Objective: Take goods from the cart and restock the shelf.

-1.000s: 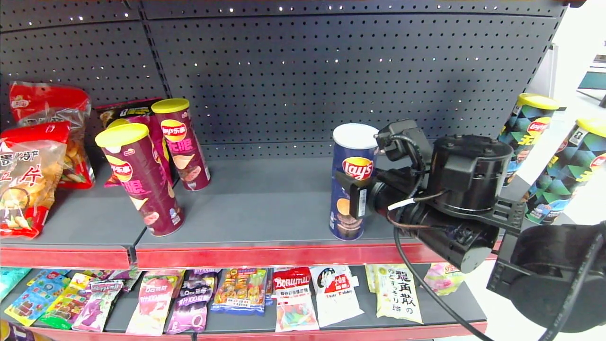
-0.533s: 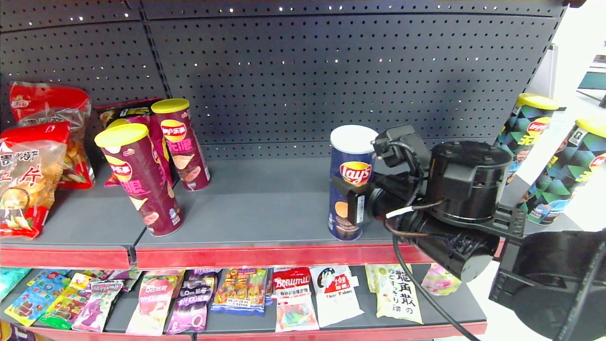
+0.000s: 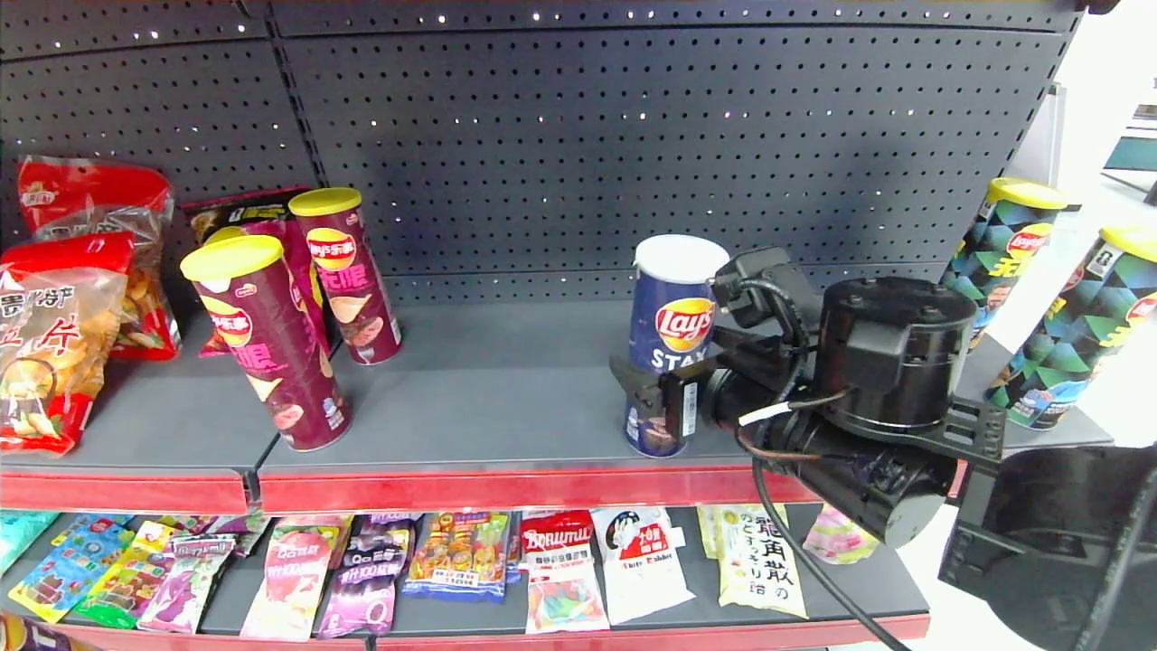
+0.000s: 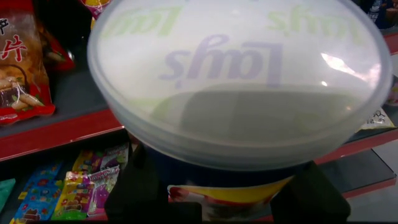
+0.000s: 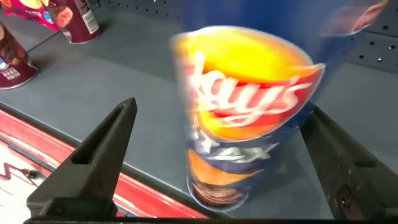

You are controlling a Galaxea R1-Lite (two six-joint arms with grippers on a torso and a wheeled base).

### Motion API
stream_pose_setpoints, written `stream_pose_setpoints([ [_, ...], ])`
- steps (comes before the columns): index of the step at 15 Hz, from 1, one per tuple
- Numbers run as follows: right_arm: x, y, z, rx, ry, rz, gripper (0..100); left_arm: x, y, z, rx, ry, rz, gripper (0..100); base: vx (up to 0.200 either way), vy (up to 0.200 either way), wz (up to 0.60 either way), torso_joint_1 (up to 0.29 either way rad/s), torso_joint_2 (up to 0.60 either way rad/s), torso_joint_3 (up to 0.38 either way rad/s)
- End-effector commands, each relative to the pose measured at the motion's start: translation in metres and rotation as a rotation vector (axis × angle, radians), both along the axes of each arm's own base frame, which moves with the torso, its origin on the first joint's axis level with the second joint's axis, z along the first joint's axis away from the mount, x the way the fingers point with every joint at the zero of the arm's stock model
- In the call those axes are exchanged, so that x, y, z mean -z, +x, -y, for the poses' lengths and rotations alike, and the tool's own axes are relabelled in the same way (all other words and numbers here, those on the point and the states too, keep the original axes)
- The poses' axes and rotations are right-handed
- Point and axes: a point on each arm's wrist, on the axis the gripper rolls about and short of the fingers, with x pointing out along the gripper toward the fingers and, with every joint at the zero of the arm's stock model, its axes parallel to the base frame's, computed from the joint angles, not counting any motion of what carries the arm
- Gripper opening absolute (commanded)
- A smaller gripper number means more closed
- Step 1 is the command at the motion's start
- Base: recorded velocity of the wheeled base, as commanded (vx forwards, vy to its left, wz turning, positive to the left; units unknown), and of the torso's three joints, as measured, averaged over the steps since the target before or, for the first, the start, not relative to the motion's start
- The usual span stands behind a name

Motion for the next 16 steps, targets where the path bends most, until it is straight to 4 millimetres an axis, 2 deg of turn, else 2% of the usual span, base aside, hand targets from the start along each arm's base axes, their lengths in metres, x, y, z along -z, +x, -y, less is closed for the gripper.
stream_pose_setpoints([
  [1,-0.001,-0.009,0.009,0.000,-0.001,-0.001,100,0.000,0.000,0.000,0.000,0.000,0.002,0,0.000,0.000,0.00,0.000,0.00,0.000],
  [8,-0.006,-0.058,0.058,-0.003,0.002,0.006,100,-0.001,0.000,0.000,0.001,-0.001,0.003,0,0.000,0.000,0.00,0.000,0.00,0.000],
  [10,-0.009,-0.074,0.085,0.036,0.014,0.027,100,-0.002,0.000,0.000,0.003,-0.002,0.008,0,0.000,0.000,0.00,0.000,0.00,0.000],
  [12,-0.009,-0.077,0.112,0.143,-0.024,0.057,100,-0.003,0.000,0.000,0.004,-0.002,0.009,0,0.000,0.000,0.00,0.000,0.00,0.000],
  [15,-0.002,-0.088,0.170,0.366,-0.069,0.092,100,-0.006,0.000,0.001,0.029,-0.003,0.015,0,0.000,0.000,0.00,0.000,0.00,0.000],
  [16,-0.002,-0.088,0.171,0.369,-0.068,0.093,100,-0.006,0.000,0.001,0.031,-0.003,0.015,0,0.000,0.000,0.00,0.000,0.00,0.000],
])
